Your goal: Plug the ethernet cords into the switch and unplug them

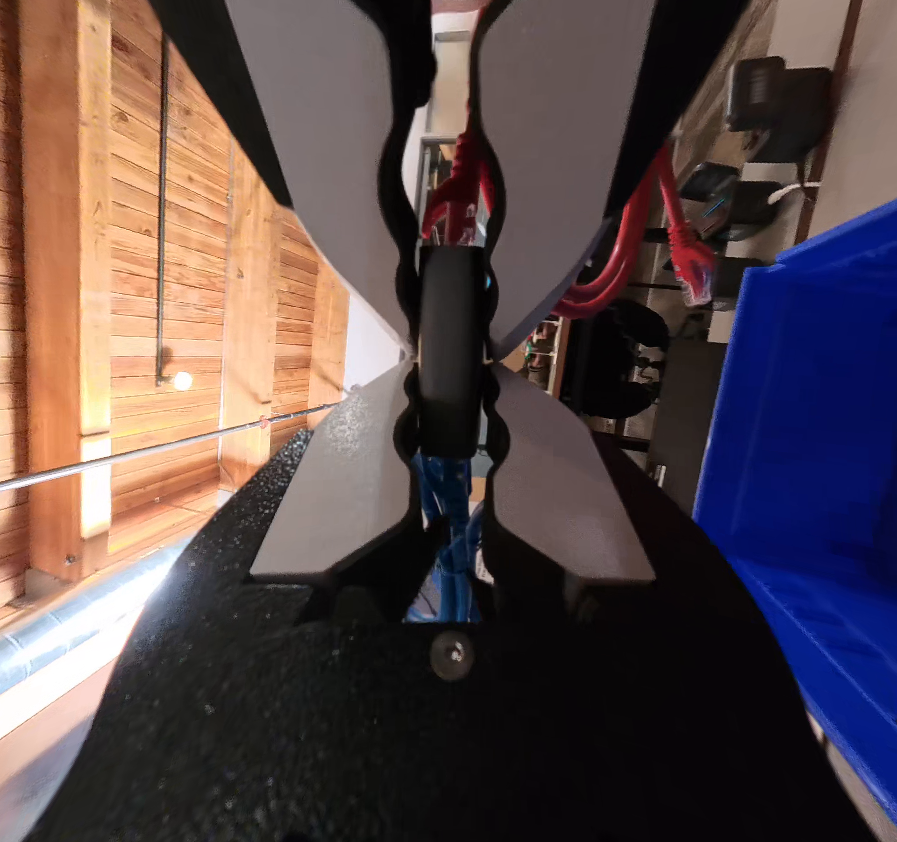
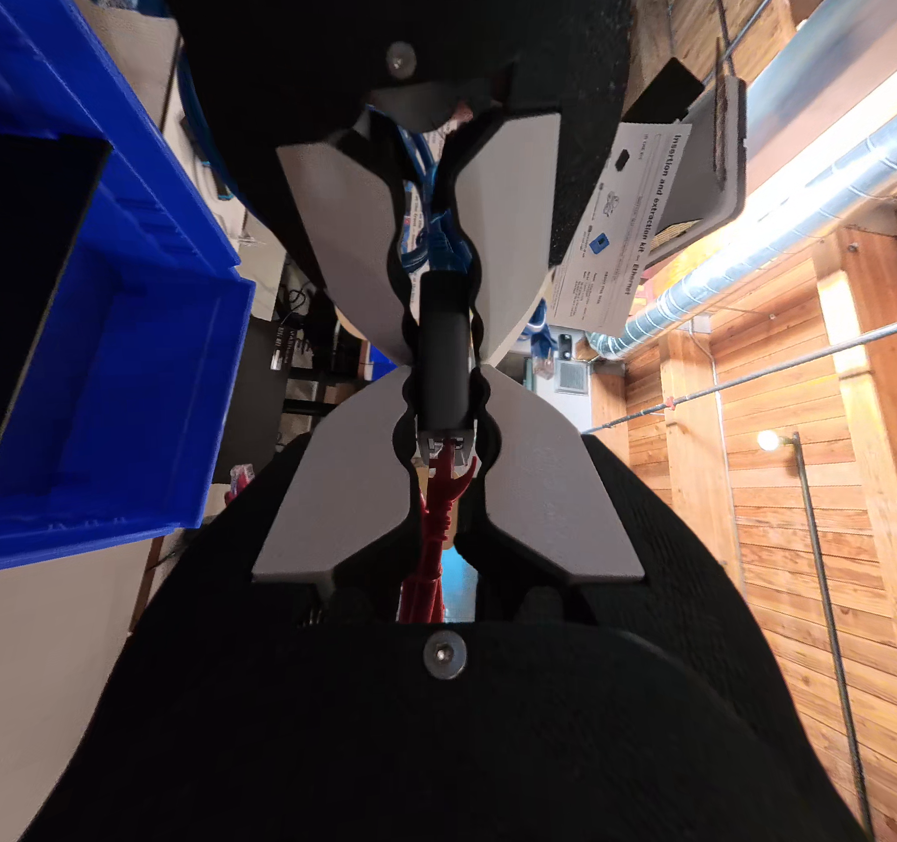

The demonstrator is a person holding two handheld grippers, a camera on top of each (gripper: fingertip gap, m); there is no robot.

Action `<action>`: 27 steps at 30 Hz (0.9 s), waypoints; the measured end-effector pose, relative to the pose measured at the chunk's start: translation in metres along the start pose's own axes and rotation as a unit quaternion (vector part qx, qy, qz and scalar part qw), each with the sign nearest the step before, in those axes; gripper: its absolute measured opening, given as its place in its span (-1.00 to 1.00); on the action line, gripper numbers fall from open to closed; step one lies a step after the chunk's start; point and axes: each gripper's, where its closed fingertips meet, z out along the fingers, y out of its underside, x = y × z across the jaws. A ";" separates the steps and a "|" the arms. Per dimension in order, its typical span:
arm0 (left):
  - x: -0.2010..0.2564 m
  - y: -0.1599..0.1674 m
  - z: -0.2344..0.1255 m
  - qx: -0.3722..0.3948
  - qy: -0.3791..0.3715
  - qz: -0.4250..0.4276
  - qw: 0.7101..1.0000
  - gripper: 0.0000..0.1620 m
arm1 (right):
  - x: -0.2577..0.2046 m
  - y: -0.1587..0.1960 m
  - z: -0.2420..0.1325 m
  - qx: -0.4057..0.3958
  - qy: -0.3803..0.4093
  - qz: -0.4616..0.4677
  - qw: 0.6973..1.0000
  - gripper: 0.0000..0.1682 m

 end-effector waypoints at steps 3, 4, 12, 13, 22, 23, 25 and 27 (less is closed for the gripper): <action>0.006 0.001 0.002 0.009 0.019 -0.028 0.999 -0.74 | -0.002 0.002 -0.002 0.007 0.017 -0.006 1.000 -0.75; 0.008 0.004 0.003 0.005 0.030 -0.045 0.999 -0.74 | 0.000 0.003 -0.005 0.014 0.023 0.010 1.000 -0.69; 0.006 0.031 0.004 -0.006 0.084 -0.260 0.962 -0.74 | 0.049 0.024 -0.049 0.091 0.127 0.220 0.963 -0.68; 0.008 0.030 0.003 -0.001 0.096 -0.273 0.957 -0.75 | 0.051 0.023 -0.051 0.104 0.124 0.236 0.958 -0.66; 0.010 0.027 0.002 0.028 0.127 -0.355 0.926 -0.74 | 0.052 0.003 -0.068 0.229 0.048 0.344 0.909 -0.63; 0.011 0.028 0.002 0.022 0.132 -0.348 0.928 -0.74 | 0.053 0.005 -0.068 0.217 0.054 0.340 0.913 -0.63; 0.018 0.033 0.002 -0.011 0.142 -0.311 0.940 -0.75 | 0.048 0.012 -0.061 0.158 0.059 0.313 0.935 -0.61; 0.027 0.037 0.001 -0.051 0.154 -0.249 0.955 -0.75 | 0.035 0.022 -0.047 0.065 0.050 0.251 0.964 -0.53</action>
